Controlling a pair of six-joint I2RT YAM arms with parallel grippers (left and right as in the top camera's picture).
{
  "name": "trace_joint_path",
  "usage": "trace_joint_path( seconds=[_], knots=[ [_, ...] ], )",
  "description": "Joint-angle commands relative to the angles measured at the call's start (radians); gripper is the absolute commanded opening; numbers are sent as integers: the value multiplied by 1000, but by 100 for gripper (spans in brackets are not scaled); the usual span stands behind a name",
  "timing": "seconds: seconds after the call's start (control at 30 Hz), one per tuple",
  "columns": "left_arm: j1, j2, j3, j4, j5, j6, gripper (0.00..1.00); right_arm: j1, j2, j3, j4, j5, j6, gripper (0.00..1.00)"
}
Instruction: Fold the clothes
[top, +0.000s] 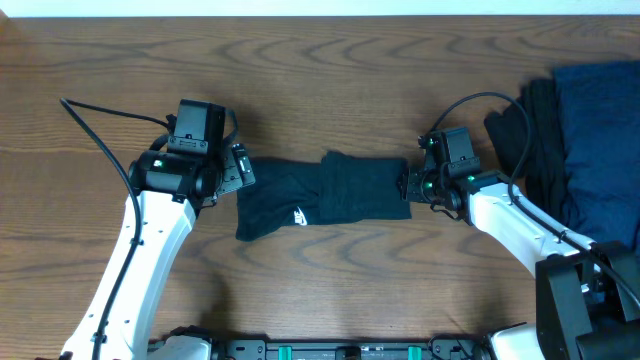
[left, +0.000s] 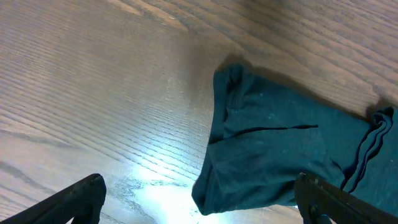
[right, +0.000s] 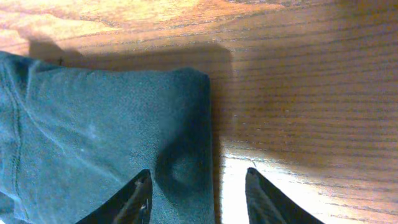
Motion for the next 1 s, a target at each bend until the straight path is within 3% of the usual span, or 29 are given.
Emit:
trace_joint_path(
  seconds=[0.0,0.57,0.67,0.83,0.97],
  knots=[
    [-2,4,3,-3,-16,-5,98,13,11,-9,5,-9,-21,48],
    [-2,4,3,-3,-16,-5,98,32,106,-9,63,-79,-21,48],
    [-2,4,3,-3,-16,-5,98,31,105,-8,64,-79,-21,44],
    [-2,4,3,-3,-16,-5,98,29,105,-8,61,-78,-20,30],
    [-2,4,3,-3,-16,-5,98,8,105,-8,47,-77,-20,30]
  ],
)
